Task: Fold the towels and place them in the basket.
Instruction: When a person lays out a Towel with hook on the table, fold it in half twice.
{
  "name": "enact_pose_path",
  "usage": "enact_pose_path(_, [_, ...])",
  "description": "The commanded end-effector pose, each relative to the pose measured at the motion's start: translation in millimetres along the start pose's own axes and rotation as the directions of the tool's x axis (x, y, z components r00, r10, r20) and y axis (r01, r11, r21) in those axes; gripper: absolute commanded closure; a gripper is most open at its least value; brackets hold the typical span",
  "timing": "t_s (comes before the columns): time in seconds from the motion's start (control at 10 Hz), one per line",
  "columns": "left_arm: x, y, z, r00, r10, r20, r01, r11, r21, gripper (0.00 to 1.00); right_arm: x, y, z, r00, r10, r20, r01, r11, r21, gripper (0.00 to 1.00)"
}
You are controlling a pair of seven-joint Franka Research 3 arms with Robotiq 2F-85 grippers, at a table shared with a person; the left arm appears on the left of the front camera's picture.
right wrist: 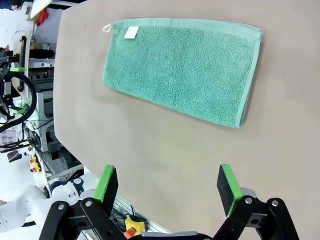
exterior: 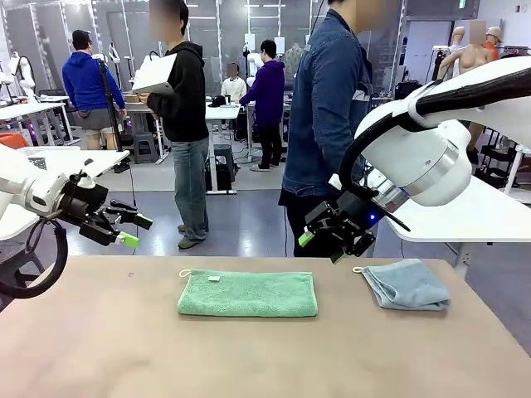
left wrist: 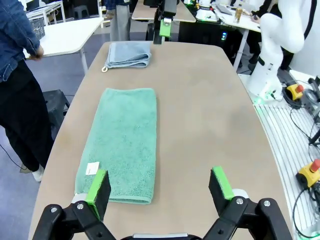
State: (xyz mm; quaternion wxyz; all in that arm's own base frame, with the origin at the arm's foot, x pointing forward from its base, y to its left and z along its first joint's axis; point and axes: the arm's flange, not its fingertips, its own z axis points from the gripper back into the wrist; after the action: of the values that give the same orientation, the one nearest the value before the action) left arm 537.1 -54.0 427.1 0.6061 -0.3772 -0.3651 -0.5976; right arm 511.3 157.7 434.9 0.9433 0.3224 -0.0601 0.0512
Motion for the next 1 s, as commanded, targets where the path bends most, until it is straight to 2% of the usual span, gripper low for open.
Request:
enact_pose_path(0.0, [-1,1,-1,1.0,0.001,0.0,-0.001,1.0,-0.001,0.0,4,2,1,1.0,-0.005,-0.009,0.005,1.0,-0.007,0.0])
enact_pose_path(0.3, [-1,1,-1,1.0,0.001,0.0,-0.001,1.0,-0.001,0.0,0,0,0,1.0,0.0,0.0,0.0,1.0,0.0,0.0])
enact_pose_path(0.6, [-1,1,-1,1.0,0.001,0.0,-0.001,1.0,-0.001,0.0,1,16,-30,0.998,-0.014,0.057,0.023,0.987,-0.158,0.0])
enact_pose_path(0.9, [-1,1,-1,1.0,0.001,0.0,-0.001,1.0,-0.001,0.0,2,18,-62,0.996,-0.035,0.083,0.054,0.97,-0.235,0.0])
